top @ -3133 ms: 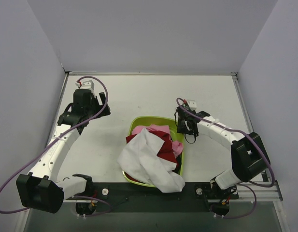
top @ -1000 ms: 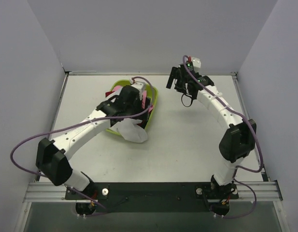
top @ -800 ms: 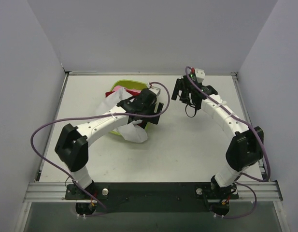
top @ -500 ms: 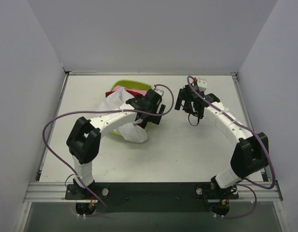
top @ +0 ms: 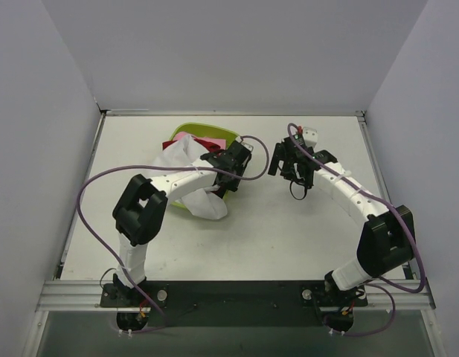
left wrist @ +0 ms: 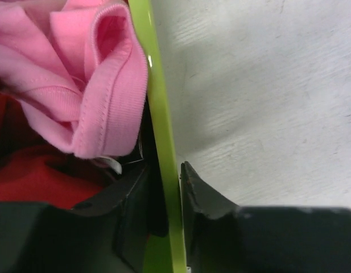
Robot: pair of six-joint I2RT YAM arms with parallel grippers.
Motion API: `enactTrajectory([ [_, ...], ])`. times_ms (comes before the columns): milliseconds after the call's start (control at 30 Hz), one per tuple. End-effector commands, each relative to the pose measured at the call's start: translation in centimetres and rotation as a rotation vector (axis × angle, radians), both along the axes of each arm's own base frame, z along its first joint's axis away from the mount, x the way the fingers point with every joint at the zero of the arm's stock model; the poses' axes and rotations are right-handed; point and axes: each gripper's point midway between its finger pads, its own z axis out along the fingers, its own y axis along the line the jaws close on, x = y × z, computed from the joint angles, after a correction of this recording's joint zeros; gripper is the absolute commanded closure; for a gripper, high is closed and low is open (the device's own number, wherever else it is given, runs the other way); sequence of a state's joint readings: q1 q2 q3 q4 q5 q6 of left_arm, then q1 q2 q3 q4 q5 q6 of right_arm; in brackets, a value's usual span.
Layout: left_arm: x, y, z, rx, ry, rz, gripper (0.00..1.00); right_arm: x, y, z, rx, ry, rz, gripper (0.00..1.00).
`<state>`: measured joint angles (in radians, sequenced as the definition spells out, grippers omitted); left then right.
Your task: Fold and stack the t-shirts
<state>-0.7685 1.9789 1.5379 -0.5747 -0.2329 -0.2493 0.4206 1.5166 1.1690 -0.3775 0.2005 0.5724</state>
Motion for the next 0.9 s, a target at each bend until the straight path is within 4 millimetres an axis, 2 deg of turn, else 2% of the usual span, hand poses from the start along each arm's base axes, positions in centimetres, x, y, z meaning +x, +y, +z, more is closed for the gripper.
enactTrajectory([
  [0,1.3,2.1,-0.4,0.043,-0.007,0.04,0.72,-0.2,0.8,0.8,0.045,-0.033,0.0,0.02],
  [33,1.4,2.7,-0.8,0.061,0.001,0.049,0.78,-0.2,0.9,0.6,0.05,-0.034,0.001,0.03],
  [67,1.8,3.6,-0.9,0.074,0.001,0.069,1.0,-0.3,1.2,0.4,0.053,-0.029,0.008,0.02],
  [233,3.5,7.5,-1.3,0.154,0.005,0.121,1.0,-0.4,2.1,0.3,0.064,-0.034,0.021,0.03],
  [300,4.9,9.4,-0.9,0.192,-0.014,0.138,1.0,-0.5,2.5,0.2,0.066,-0.032,0.03,0.03],
  [500,7.9,14.4,-1.8,0.22,0.007,0.192,1.0,-0.5,3.6,0.0,0.073,-0.025,0.052,0.04],
  [700,10.8,17.7,-3.6,0.227,0.019,0.249,1.0,-0.8,4.4,-0.2,0.075,-0.02,0.065,0.05],
  [733,11.7,18.8,-4.0,0.211,0.028,0.277,1.0,-0.8,4.4,-0.4,0.072,-0.016,0.066,0.05],
  [800,12.8,19.3,-4.3,0.172,0.03,0.298,1.0,-0.9,4.6,-0.7,0.076,-0.008,0.069,0.06],
  [833,13.2,19.8,-5.0,0.168,0.04,0.305,1.0,-0.9,4.7,-0.7,0.08,-0.007,0.071,0.06],
  [867,14.4,20.2,-4.4,0.155,0.018,0.318,1.0,-0.9,4.8,-0.9,0.079,-0.001,0.072,0.06],
])
